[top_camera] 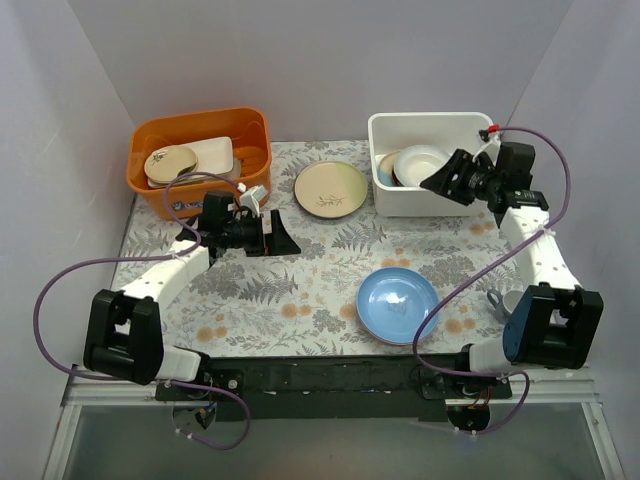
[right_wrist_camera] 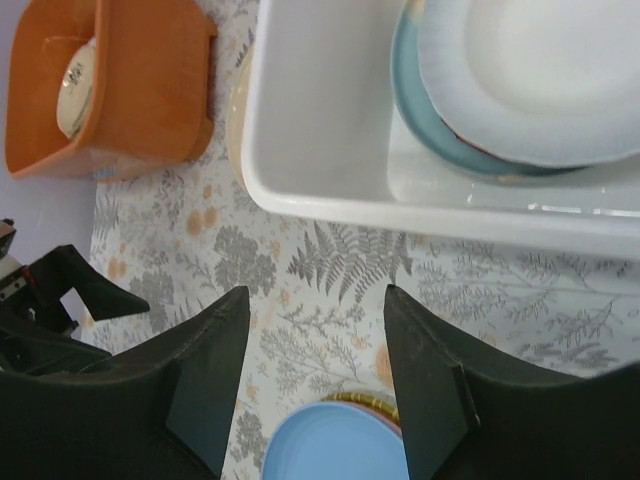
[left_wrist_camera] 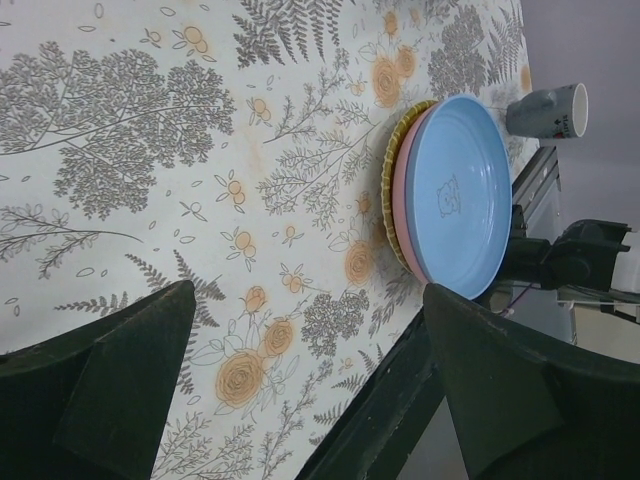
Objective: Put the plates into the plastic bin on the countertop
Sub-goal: Pick up the plate at the center of the board.
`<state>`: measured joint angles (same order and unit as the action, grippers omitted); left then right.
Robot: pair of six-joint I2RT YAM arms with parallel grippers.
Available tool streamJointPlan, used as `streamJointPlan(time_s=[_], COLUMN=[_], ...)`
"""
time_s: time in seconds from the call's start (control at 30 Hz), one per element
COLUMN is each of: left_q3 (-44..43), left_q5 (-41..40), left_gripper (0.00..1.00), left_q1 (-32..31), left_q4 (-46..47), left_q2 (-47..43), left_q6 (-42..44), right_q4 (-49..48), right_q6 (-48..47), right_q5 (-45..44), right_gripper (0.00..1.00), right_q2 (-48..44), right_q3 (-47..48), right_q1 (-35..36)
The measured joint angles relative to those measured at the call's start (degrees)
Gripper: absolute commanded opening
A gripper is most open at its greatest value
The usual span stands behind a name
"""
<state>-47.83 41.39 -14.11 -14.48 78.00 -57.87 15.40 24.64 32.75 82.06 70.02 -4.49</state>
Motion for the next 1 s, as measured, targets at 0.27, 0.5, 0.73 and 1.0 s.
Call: streamJointPlan(time_s=[0.27,0.5,0.73,1.0], left_q3=[-1.3,-3.9,-8.1,-9.9], left_q5=[-0.9,-1.6,-2.2,-5.2], left_gripper=[0.94,0.94,0.90,0.79], left_q1=[-3.9,-7.5,-12.1,-20.5], left_q4=[0.0,0.0,-0.1,-0.2], left_q2=[1.2,3.1,8.2,14.2], left_q6=[-1.2,-2.2,-3.0,-4.9], right_q4=[3.2,7.5,11.0,12.8], right_q6=[-3.2,-5.8,-7.5,-8.2], right_q5=[-1.5,-5.4,-8.9,-10.3], right_gripper=[0.59,0.59,0.58,0.58], right_q2=[-6.9,-14.1,-18.9,-20.2], right_q3=[-11.2,-17.6,-24.5,-27.4], right_q1=[0.0,0.0,0.0,0.0])
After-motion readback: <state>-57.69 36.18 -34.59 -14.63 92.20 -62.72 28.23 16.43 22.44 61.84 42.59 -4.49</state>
